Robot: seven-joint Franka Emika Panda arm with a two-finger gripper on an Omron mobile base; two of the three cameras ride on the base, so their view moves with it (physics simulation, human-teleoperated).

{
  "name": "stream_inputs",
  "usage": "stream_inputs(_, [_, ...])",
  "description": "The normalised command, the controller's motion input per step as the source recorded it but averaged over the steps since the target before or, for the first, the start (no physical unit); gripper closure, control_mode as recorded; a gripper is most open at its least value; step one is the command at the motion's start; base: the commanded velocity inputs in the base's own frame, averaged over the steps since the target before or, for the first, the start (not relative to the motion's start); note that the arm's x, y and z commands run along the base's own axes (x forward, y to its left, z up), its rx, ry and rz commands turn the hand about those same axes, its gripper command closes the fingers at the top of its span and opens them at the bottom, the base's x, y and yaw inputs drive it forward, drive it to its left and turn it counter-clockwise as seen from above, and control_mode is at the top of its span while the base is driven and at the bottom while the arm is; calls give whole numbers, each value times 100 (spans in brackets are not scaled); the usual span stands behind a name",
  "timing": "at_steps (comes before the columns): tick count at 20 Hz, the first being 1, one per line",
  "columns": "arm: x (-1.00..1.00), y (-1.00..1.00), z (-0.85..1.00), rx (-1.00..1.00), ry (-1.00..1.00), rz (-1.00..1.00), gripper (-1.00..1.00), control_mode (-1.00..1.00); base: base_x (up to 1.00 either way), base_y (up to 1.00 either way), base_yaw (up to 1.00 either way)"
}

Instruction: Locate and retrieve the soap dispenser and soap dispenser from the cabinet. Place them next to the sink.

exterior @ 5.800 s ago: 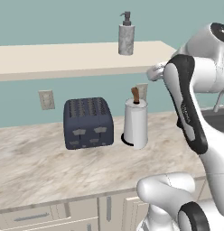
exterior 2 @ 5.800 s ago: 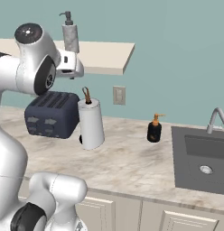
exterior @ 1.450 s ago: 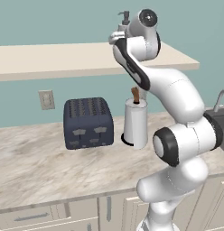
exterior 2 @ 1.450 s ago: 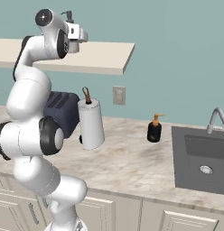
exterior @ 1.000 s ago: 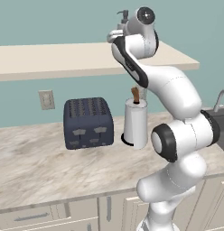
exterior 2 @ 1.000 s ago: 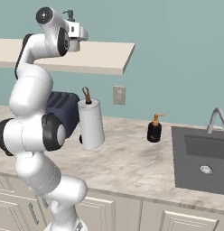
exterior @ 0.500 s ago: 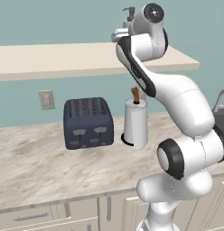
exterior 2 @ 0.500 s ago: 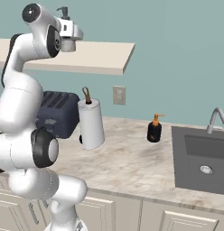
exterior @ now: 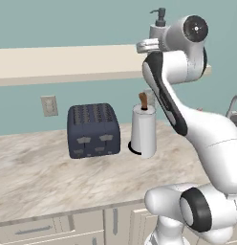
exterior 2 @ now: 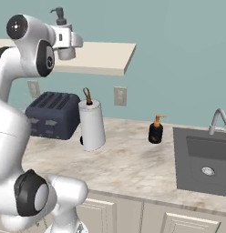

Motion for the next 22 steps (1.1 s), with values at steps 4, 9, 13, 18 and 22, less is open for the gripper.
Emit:
stream_inputs(4, [-97, -47, 11, -6, -8, 0, 100, -100, 0, 0, 0])
stream_inputs(9, [-83, -45, 31, -4, 0, 0, 100, -100, 0, 0, 0])
stream_inputs(13, [-89, -43, 12, -4, 0, 0, 100, -100, 0, 0, 0])
stream_inputs(18, [-97, -53, -16, 0, 0, 0, 100, -100, 0, 0, 0])
stream_inputs(22, [-78, -63, -28, 0, -2, 0, 100, -100, 0, 0, 0])
